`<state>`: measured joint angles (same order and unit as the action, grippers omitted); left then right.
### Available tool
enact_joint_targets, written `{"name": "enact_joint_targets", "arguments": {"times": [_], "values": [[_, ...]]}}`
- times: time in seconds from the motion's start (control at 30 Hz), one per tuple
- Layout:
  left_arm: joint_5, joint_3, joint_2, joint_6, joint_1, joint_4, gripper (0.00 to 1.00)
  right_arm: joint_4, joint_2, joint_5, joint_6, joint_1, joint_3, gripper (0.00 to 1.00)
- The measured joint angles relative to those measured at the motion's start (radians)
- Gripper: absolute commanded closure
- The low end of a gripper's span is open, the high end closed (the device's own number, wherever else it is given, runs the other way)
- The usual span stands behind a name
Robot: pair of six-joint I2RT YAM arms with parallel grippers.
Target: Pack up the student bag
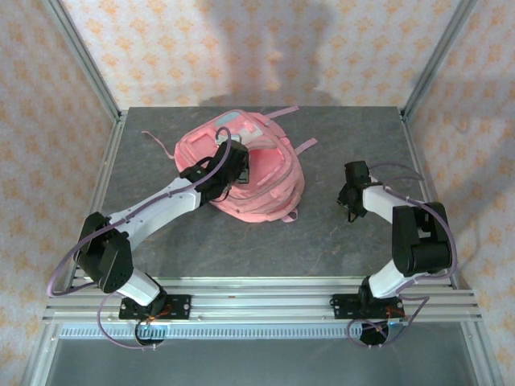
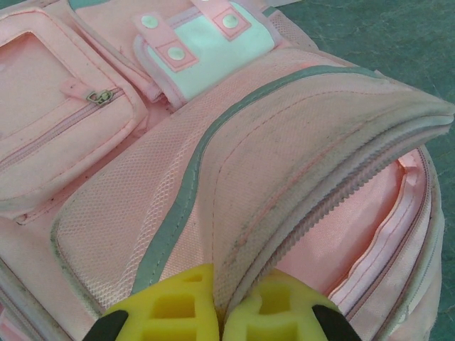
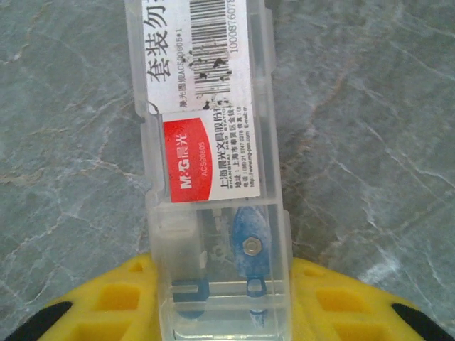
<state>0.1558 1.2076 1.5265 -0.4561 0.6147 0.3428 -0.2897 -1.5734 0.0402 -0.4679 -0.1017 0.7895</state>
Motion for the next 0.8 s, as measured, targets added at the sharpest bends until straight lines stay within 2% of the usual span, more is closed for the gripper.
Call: {"name": "enact_joint_targets", "arguments": {"times": [0.2, 0.37, 0.53, 0.73, 0.8], "values": [[-0.003, 0.0, 0.0, 0.0, 0.0, -0.002, 1.0, -0.008, 0.052, 0.064, 0.002, 0.0, -0.014, 0.77], [-0.003, 0.0, 0.0, 0.0, 0.0, -0.002, 1.0, -0.036, 0.232, 0.154, 0.026, -0.047, -0.012, 0.77], [-0.006, 0.0, 0.0, 0.0, 0.0, -0.002, 1.0, -0.037, 0.379, 0.295, 0.065, -0.223, 0.014, 0.76], [-0.018, 0.002, 0.0, -0.008, -0.002, -0.003, 1.0, -0.036, 0.37, 0.425, 0.119, -0.47, 0.039, 0.76], [-0.019, 0.002, 0.0, -0.011, -0.002, -0.003, 1.0, -0.03, 0.343, 0.454, 0.122, -0.51, 0.051, 0.76]]}}
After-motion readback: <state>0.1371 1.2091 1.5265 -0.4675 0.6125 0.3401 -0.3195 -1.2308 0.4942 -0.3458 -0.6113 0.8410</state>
